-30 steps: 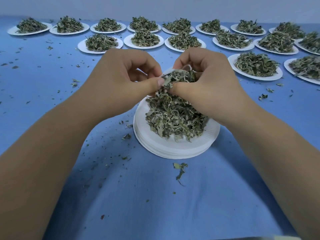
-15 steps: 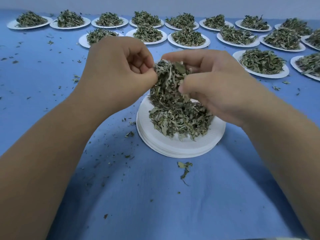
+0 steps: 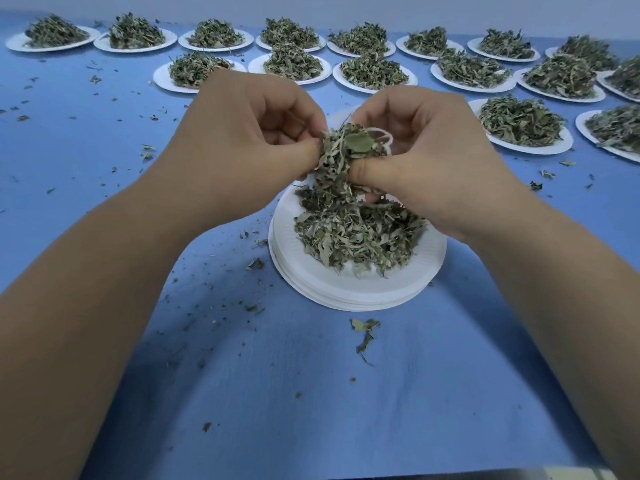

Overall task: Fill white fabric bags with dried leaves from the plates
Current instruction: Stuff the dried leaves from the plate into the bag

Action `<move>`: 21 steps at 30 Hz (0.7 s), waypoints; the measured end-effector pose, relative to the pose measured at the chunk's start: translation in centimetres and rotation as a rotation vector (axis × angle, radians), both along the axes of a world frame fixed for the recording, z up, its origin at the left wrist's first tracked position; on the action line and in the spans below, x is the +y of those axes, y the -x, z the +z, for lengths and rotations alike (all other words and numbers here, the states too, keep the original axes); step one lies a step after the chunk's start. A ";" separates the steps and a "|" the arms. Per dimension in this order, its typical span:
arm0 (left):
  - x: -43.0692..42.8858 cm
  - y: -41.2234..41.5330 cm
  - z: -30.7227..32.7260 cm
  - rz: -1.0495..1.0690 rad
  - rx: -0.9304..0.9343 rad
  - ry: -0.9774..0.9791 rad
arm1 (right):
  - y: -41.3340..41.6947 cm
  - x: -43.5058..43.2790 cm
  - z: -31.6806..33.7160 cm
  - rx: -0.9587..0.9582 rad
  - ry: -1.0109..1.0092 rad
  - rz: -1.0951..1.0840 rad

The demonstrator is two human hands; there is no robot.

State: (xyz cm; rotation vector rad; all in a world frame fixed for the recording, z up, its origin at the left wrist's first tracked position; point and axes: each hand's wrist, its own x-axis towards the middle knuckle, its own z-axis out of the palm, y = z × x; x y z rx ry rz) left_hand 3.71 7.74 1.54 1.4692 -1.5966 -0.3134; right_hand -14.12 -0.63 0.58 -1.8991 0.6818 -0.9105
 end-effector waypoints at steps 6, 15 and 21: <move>0.3 -0.4 0.2 -0.011 -0.009 0.008 | -0.1 -0.2 -0.1 0.074 0.134 -0.042; 0.3 0.5 0.1 -0.012 0.011 -0.011 | -0.6 -0.3 -0.7 0.216 0.266 -0.287; -0.4 1.1 -0.7 0.134 -0.056 0.080 | -0.5 -0.1 -0.2 0.161 0.133 -0.210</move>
